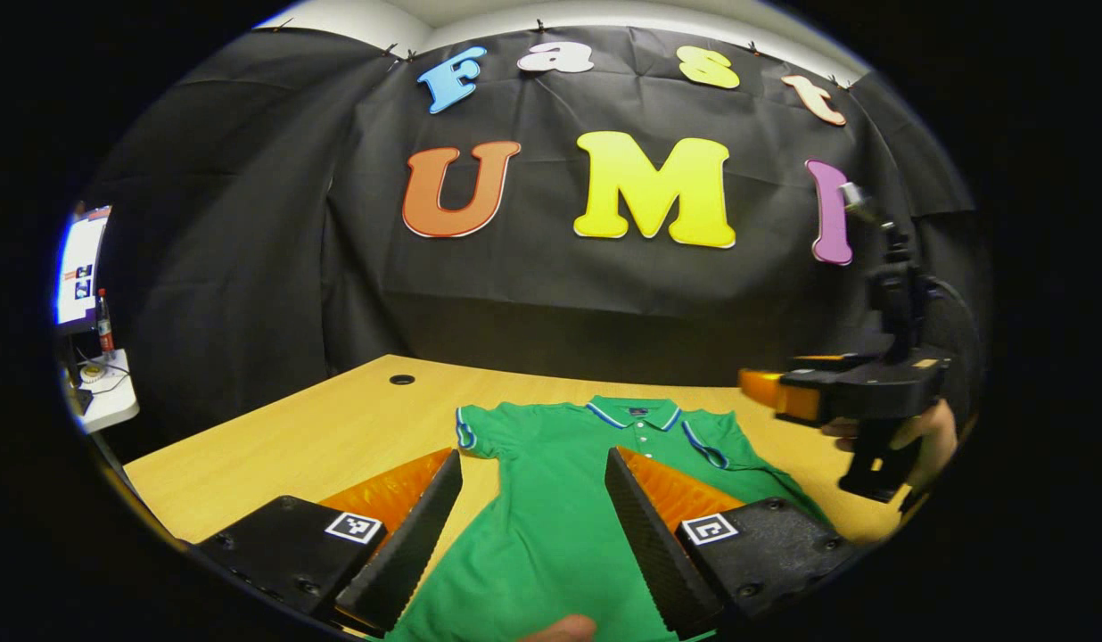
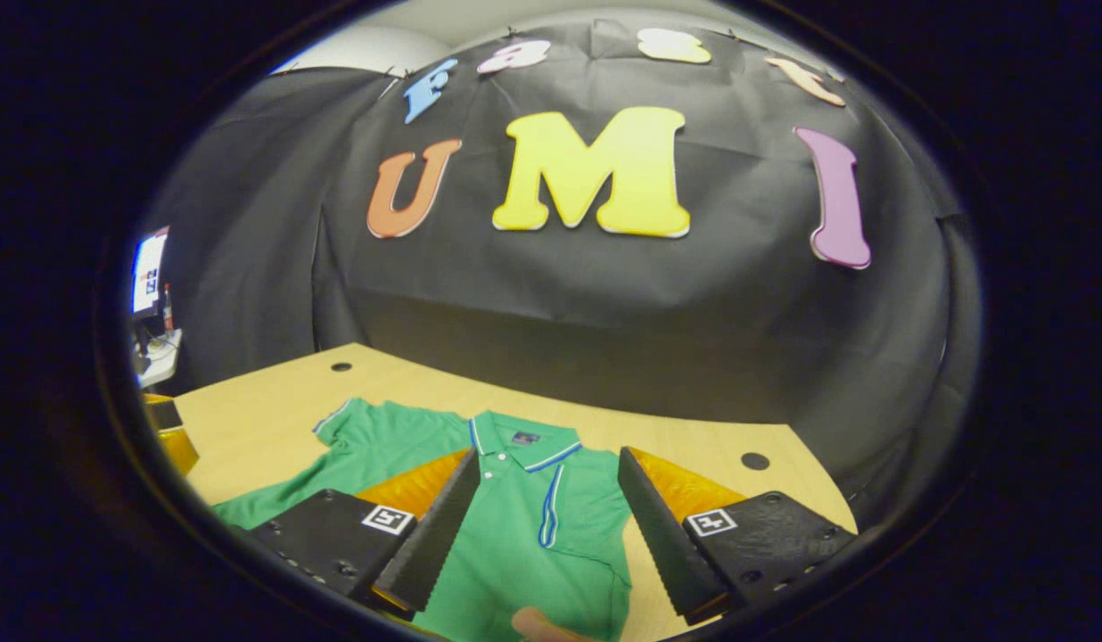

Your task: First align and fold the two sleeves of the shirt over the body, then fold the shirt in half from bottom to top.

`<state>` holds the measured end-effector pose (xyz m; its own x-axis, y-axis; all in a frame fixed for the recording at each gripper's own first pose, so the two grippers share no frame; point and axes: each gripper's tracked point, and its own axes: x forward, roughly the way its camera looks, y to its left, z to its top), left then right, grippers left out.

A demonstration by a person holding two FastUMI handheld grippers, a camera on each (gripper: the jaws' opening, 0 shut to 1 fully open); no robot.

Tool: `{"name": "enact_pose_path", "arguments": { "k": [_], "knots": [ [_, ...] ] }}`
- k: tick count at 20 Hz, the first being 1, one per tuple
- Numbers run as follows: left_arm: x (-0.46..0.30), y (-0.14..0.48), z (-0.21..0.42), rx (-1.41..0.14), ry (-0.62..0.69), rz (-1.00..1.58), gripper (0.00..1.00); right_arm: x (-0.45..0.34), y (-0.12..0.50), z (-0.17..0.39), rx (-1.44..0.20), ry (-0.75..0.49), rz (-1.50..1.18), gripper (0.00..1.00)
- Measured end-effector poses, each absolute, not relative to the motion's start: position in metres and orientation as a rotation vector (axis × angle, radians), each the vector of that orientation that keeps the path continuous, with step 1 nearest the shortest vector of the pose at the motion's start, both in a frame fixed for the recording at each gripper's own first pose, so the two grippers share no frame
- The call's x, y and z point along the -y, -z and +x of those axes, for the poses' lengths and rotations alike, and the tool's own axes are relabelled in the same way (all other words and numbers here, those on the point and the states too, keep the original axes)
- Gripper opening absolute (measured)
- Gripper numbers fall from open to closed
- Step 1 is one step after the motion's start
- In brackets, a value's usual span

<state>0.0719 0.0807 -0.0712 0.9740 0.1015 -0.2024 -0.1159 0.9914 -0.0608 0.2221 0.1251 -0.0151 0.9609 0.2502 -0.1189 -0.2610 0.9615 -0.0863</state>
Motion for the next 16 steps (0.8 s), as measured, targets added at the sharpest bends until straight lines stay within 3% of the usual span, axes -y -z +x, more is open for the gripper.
{"name": "enact_pose_path", "arguments": {
  "k": [4, 8, 16],
  "knots": [
    [-0.107, 0.068, 0.105, -0.251, -0.124, -0.124, 1.00, -0.098, 0.010, 0.181, 0.002, -0.154, -0.116, 0.96],
    [-0.143, 0.071, 0.159, -0.302, -0.195, -0.131, 1.00, -0.090, 0.040, 0.149, 0.007, -0.093, -0.041, 0.94],
    [-0.187, 0.173, 0.256, -0.651, -0.222, -0.187, 1.00, -0.049, 0.049, 0.122, 0.136, 0.017, -0.057, 0.95]
  ]
}}
